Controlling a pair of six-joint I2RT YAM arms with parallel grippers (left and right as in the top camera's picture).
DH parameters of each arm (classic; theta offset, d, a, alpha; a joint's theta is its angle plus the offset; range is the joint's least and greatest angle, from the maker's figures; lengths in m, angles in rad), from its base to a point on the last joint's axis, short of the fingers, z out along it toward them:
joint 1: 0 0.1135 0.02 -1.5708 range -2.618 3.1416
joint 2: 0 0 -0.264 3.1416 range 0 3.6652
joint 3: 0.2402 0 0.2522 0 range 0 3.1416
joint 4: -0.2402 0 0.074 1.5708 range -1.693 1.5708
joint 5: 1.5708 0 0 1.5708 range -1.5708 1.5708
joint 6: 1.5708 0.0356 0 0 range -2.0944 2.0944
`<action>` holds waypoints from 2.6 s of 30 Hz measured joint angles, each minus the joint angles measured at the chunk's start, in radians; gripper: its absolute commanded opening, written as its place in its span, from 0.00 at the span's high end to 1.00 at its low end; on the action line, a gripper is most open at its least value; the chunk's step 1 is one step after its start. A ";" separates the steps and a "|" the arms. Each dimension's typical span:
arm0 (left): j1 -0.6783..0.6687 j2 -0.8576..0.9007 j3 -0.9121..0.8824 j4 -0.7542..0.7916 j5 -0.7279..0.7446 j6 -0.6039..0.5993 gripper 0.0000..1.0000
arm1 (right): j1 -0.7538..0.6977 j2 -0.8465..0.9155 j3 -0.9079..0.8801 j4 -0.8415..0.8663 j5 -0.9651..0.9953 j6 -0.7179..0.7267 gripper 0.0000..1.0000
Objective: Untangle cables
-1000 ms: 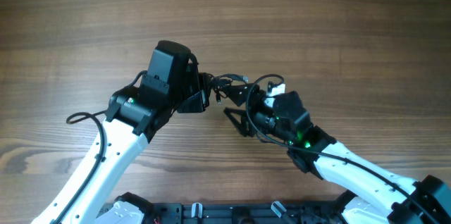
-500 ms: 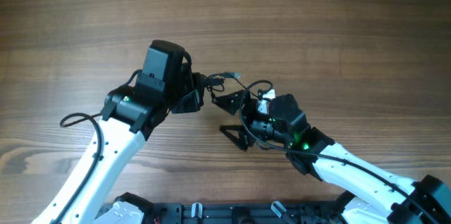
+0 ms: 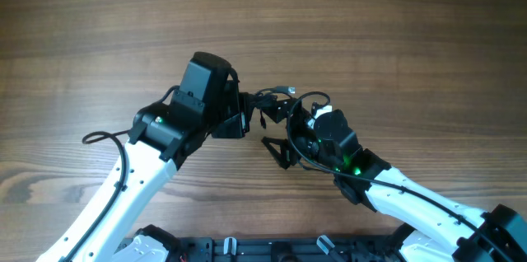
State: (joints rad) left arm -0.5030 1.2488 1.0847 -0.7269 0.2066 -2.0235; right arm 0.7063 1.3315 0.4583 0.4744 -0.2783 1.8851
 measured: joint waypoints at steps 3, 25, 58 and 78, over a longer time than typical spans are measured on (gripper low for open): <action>-0.015 0.000 0.000 0.045 0.000 0.000 0.96 | 0.000 0.000 0.000 0.013 0.016 0.008 0.02; 0.005 0.000 -0.010 0.211 0.076 0.000 0.96 | 0.000 0.000 0.008 -0.400 0.052 -0.457 0.11; 0.158 0.000 -0.010 -0.009 0.600 2.075 0.96 | -0.482 -0.297 0.000 -0.286 -0.541 -1.286 0.05; 0.072 0.061 -0.010 -0.058 0.921 2.240 0.94 | -0.482 -0.116 -0.005 0.308 -1.038 -1.190 0.96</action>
State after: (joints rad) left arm -0.4313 1.3102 1.0744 -0.7853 1.1275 0.2169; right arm 0.2245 1.2156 0.4530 0.7822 -1.3167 0.6949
